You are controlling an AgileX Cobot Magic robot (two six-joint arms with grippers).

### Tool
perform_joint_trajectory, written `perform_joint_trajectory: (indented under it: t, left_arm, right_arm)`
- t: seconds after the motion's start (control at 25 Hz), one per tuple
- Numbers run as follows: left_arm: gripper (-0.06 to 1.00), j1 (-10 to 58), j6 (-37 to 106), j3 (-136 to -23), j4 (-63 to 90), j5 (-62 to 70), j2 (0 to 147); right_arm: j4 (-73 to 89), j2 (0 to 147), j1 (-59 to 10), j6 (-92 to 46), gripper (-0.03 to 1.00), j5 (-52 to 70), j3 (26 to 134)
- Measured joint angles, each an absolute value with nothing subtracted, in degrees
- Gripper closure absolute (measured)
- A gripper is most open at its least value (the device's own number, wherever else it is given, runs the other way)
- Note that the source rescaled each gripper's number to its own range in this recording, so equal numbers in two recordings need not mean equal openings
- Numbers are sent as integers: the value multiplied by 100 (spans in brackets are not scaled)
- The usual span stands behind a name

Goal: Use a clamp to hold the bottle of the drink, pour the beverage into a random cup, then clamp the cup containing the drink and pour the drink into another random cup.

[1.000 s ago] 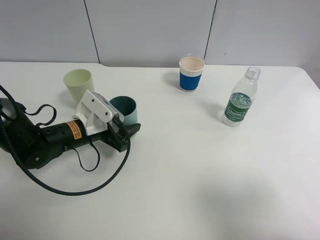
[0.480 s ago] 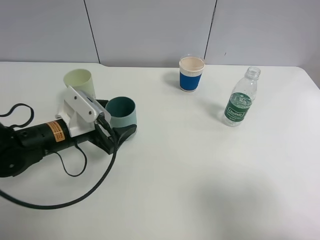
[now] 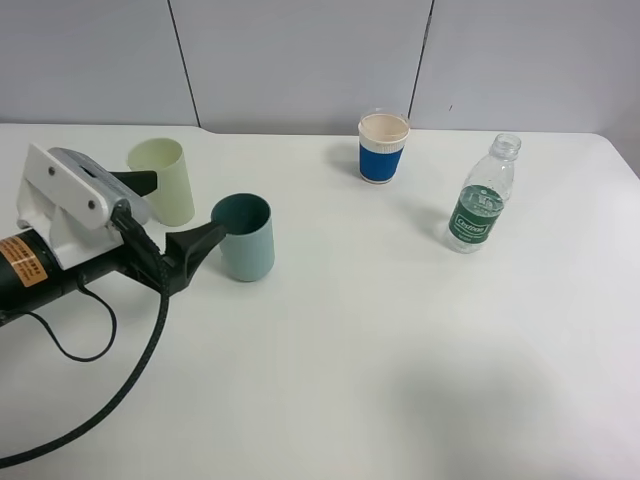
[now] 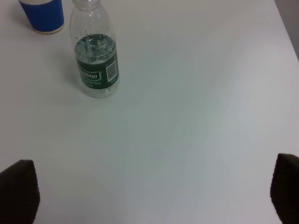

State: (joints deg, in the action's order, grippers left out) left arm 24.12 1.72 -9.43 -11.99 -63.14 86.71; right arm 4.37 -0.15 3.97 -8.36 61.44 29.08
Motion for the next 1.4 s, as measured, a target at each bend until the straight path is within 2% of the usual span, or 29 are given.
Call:
perform_joint_trajectory:
  t: [0.08,0.48,0.72,0.88,1.4]
  left_arm:
    - [-3,2412,172,-1022,-1171,-5681,8225]
    - [-3,2412,155,-3111,-1171,811,5573]
    - [-4,2412,150,-4047,-1353,3403,4540]
    - [-4,2316,-73,-4176,-1535,4144,3828]
    - [-4,502,-296,-4175,-966,4740,2118]
  right_arm:
    - [437,-15,397,-836,-2,6144,2908]
    - [437,-15,397,-836,-2,6144,2908]
    - [437,-15,397,-836,-2,6144,2908]
    - [437,-15,397,-836,-2,6144,2908]
    - [437,-15,397,-836,-2,6144,2908]
